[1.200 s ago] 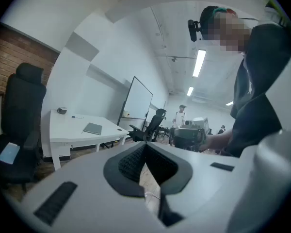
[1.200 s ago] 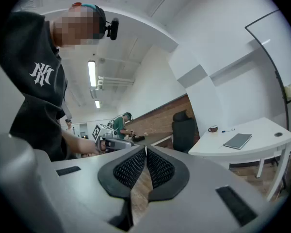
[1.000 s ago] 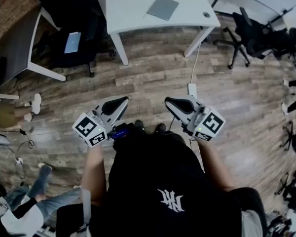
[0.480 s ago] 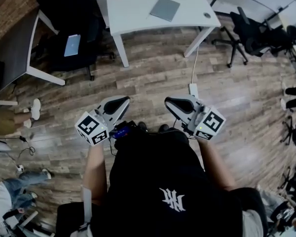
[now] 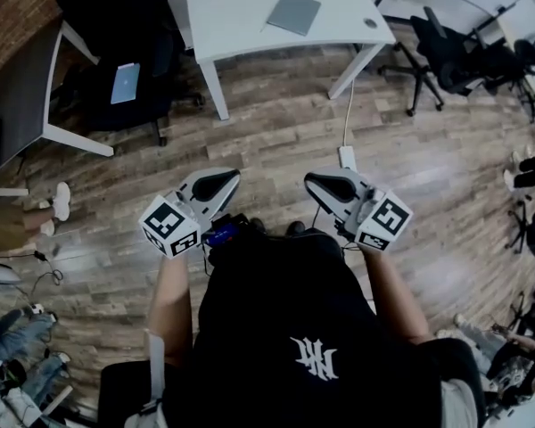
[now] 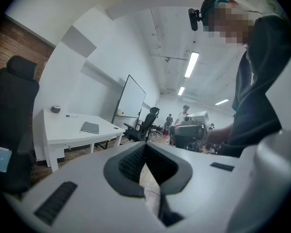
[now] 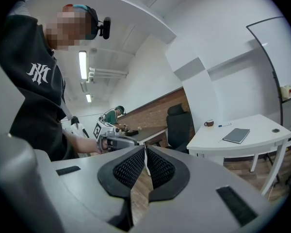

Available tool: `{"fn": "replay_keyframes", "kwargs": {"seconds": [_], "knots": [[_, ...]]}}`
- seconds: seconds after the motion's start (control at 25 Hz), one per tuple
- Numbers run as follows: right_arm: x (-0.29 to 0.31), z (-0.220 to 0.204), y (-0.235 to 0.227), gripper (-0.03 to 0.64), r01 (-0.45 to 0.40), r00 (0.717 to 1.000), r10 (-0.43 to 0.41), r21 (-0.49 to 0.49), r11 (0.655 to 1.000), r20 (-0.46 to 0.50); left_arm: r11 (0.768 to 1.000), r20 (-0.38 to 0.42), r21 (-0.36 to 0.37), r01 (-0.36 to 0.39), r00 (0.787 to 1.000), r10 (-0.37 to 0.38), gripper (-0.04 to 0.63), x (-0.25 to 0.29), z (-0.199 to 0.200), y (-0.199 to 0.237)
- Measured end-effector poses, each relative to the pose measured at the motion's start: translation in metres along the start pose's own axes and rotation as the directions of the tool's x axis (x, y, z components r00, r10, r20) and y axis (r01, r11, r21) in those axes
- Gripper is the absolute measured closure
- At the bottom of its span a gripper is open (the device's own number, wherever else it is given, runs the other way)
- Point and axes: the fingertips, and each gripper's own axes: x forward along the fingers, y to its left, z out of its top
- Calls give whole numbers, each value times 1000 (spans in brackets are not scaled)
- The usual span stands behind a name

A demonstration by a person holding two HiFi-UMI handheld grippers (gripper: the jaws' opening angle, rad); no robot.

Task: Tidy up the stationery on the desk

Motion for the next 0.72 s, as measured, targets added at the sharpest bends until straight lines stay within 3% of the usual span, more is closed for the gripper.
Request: {"fn": "replay_keyframes", "kwargs": {"seconds": [0.4,0.72], "knots": [[6,0,-6,575,17,1000,-17,10,1000,-11,999,-5,-3,34,999,-34,597,6,-4,8],[-6,23,-8,577,6,987,-14,51,999,160,999,-18,-15,42,999,-42,595,9,-7,20]]}}
